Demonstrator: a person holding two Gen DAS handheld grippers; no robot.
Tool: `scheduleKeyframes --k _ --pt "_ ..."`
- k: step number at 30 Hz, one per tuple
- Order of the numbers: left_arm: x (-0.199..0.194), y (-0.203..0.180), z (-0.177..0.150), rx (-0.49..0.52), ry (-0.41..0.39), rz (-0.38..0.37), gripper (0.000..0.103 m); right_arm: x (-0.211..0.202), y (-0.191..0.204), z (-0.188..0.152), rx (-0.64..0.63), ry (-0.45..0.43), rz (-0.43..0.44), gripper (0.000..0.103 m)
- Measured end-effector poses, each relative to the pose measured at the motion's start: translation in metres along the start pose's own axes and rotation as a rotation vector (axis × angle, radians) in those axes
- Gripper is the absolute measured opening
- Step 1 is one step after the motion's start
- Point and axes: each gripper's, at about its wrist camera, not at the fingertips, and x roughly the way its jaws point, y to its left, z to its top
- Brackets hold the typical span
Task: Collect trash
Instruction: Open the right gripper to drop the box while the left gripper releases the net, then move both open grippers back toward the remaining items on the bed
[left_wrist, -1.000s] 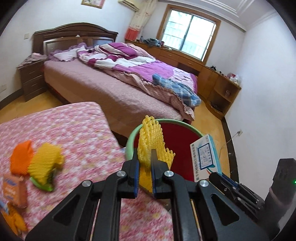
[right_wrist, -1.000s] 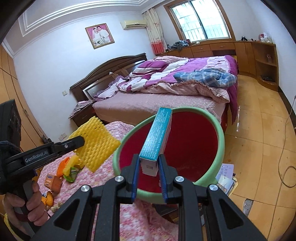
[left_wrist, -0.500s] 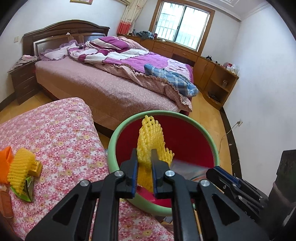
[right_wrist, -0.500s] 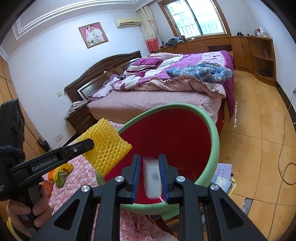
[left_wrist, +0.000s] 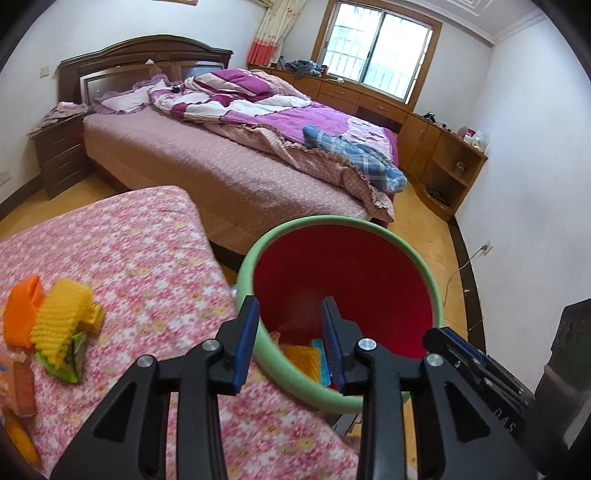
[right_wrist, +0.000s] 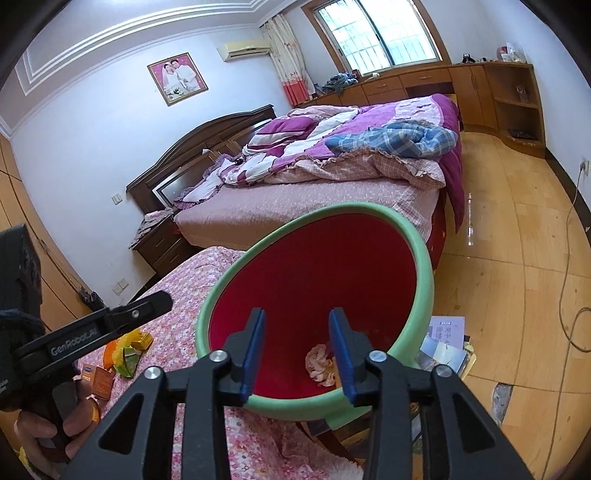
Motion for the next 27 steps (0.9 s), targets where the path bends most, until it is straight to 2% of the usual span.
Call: scheduleKeyframes --k 13,16,21,27 --pt "-0.042 0.039 -0.014 -0.069 -0.011 0.061 0.035 -0.018 0.029 -0.009 -0.026 0.003 0.016 0.065" --pt "-0.052 0.047 -0.019 -0.073 -0.012 0.084 0.039 -0.023 0.039 -0.012 -0.037 0.003 0.028 0.066" --pt "-0.073 0.063 -0.028 -0.08 -0.019 0.122 0.045 -0.032 0.056 -0.015 -0.064 0.001 0.037 0.073" --pt "-0.095 0.091 -0.037 -0.108 -0.03 0.194 0.048 -0.035 0.074 -0.021 -0.089 0.013 0.045 0.077"
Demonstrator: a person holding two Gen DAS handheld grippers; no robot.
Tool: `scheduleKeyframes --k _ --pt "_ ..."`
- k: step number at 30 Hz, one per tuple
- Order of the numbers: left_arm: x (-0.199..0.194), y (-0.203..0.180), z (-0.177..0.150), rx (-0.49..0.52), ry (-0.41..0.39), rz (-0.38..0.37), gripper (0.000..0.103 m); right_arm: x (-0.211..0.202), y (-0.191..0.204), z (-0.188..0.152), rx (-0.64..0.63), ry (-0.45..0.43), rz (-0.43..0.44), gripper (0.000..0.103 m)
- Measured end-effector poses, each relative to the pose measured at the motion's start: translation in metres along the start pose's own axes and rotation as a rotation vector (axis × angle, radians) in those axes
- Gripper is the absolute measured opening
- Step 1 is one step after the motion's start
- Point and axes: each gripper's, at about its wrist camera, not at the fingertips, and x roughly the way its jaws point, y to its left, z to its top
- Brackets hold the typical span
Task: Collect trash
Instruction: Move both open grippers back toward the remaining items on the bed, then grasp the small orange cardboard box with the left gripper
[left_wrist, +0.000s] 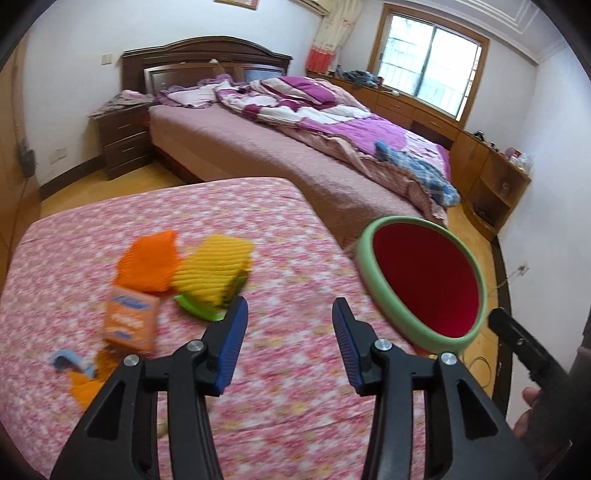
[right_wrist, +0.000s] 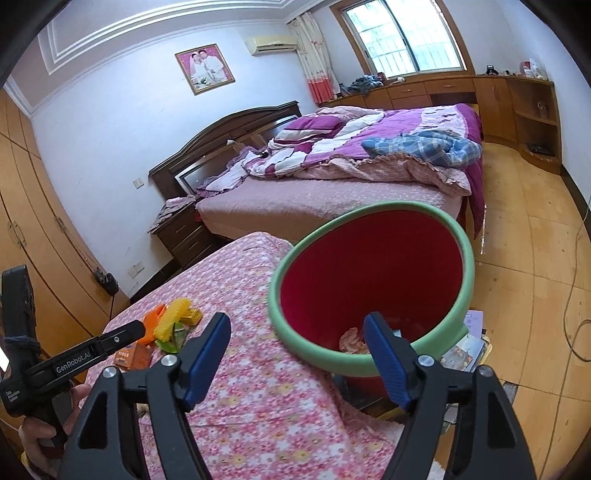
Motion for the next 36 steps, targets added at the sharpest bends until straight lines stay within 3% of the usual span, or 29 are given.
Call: scheduleKeyframes --k 8,11,15,25,33,36 --pt "-0.011 0.04 -0.006 -0.035 -0.002 0.075 0.05 0.003 0.019 -0.004 -0.025 0.019 0.0 0.079" --pt "-0.011 0.053 -0.009 -0.041 0.005 0.104 0.059 0.005 0.024 -0.006 -0.03 0.028 -0.002 0.079" --pt "-0.002 0.068 -0.011 -0.047 0.032 0.155 0.063 0.012 0.026 -0.007 -0.033 0.048 -0.003 0.079" --pt "0.03 0.097 -0.015 -0.067 0.085 0.222 0.064 0.03 0.033 -0.01 -0.041 0.088 -0.007 0.079" --pt "0.045 0.111 -0.018 -0.102 0.095 0.229 0.063 0.041 0.036 -0.012 -0.046 0.114 -0.003 0.079" --pt "0.047 0.113 -0.02 -0.104 0.098 0.206 0.053 0.042 0.04 -0.013 -0.052 0.118 0.0 0.079"
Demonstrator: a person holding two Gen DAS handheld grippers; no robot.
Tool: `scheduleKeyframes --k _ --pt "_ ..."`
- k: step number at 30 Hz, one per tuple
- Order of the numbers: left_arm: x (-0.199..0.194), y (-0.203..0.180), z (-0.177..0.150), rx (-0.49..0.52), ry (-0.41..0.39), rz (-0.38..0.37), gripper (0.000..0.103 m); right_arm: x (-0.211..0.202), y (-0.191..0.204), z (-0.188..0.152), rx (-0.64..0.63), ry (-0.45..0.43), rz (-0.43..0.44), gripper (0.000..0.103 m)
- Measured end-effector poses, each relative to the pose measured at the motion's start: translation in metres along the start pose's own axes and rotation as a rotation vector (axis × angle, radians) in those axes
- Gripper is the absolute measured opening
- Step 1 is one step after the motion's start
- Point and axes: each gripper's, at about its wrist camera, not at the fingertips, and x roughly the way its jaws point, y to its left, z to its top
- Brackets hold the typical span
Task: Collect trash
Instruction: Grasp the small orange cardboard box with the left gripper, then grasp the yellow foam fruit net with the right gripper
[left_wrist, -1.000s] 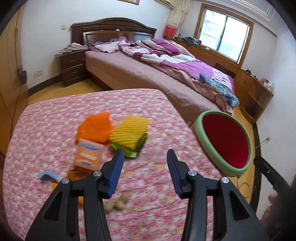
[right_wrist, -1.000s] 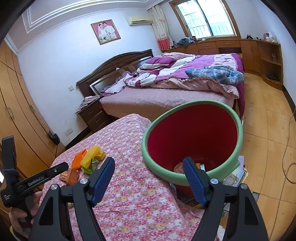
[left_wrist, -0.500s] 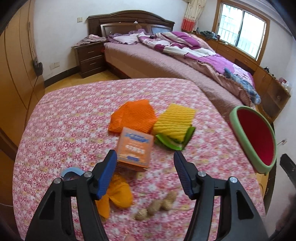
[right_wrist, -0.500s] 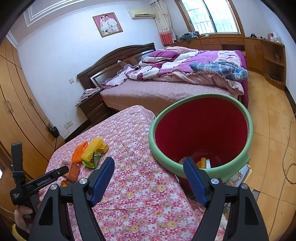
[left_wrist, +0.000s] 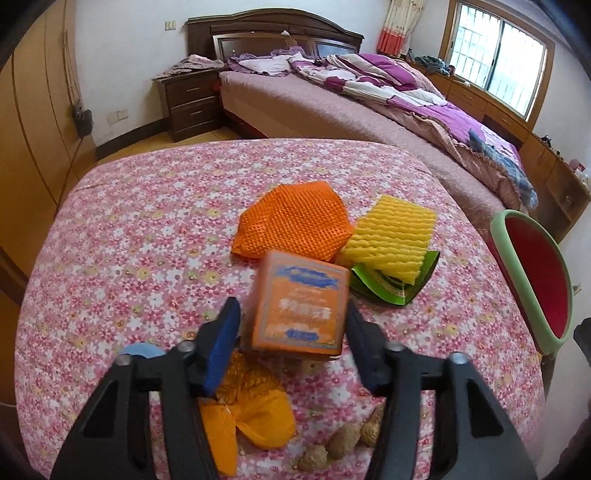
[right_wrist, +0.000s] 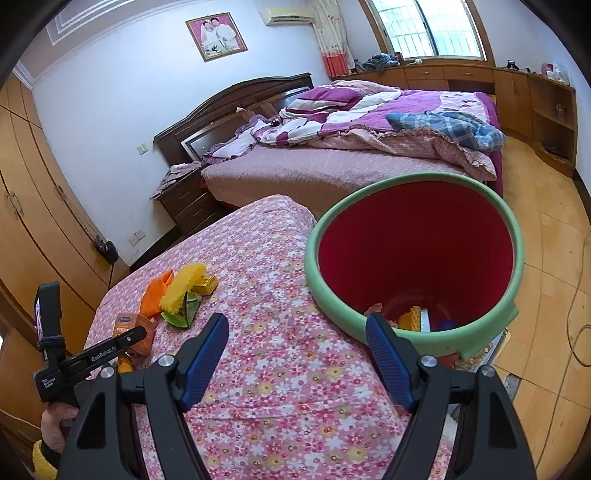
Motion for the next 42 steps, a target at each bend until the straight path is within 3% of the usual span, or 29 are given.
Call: scheduleKeyframes --k 15,31,36,38,41,42 --pt "-0.037 0.032 0.021 -0.048 -0.125 -0.03 0.045 0.028 0.056 0.024 -0.129 0.033 0.051 0.079" --pt "-0.02 0.086 0.036 -0.163 -0.149 0.009 0.045 0.141 0.123 0.045 -0.223 0.173 0.118 0.078" --pt "-0.009 0.091 0.034 -0.181 -0.131 -0.009 0.045 0.173 0.13 0.045 -0.222 0.224 0.145 0.059" --pt "-0.007 0.091 0.034 -0.182 -0.131 -0.015 0.045 0.179 0.134 0.043 -0.231 0.237 0.161 0.033" --pt "-0.007 0.09 0.033 -0.183 -0.132 -0.023 0.045 0.176 0.136 0.041 -0.24 0.226 0.176 0.012" --pt "-0.008 0.09 0.033 -0.183 -0.134 -0.024 0.045 0.172 0.136 0.04 -0.24 0.216 0.184 0.012"
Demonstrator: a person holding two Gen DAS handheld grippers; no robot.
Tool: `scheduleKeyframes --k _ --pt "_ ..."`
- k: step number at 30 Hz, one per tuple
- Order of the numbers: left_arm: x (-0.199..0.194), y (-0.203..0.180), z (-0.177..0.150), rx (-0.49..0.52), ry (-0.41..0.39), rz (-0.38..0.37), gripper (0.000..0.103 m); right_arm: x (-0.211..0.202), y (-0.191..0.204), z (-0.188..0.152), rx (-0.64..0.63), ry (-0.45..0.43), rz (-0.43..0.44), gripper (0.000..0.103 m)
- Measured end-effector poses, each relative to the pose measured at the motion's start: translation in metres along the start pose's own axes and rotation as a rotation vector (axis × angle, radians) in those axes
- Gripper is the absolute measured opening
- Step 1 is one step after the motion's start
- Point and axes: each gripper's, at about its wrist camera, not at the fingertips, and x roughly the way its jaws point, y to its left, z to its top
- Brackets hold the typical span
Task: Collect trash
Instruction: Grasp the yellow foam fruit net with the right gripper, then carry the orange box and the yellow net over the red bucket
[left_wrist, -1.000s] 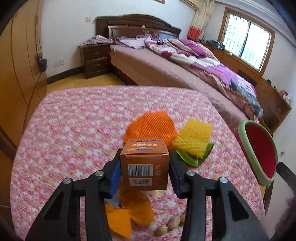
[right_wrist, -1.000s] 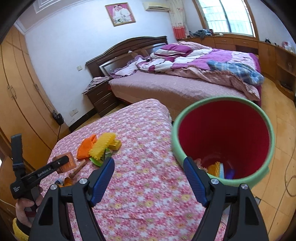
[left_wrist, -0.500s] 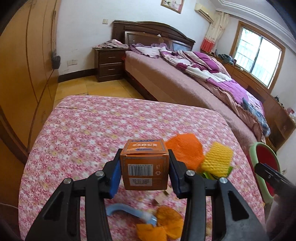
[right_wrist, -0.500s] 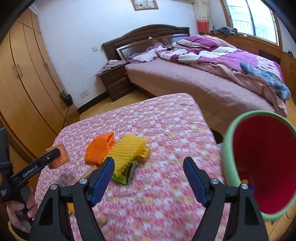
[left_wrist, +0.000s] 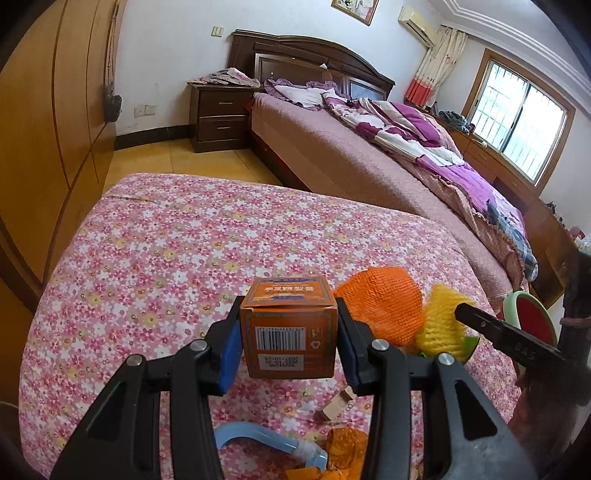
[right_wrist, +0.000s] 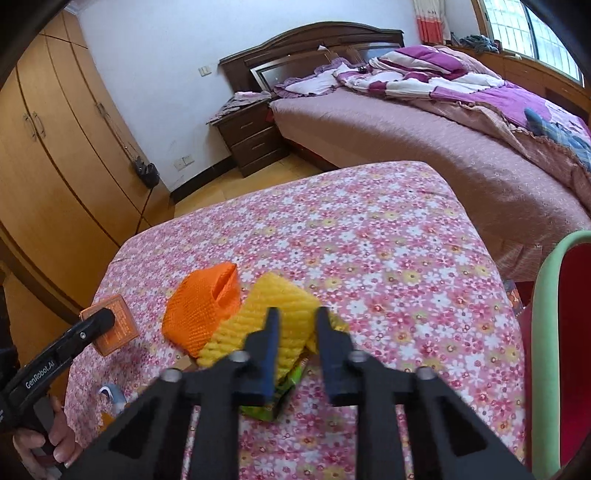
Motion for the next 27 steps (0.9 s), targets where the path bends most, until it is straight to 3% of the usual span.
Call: scheduleKeyframes --k 12,27 --pt "-0.035 -0.013 -0.006 0.011 -0.038 -0.046 0.045 -0.07 0.013 -0.014 0.021 -0.128 0.076 0.009" --pt "-0.092 -0.052 -0.022 0.06 -0.066 -0.148 0.045 -0.178 0.009 -0.049 0.061 -0.317 0.025 0.009"
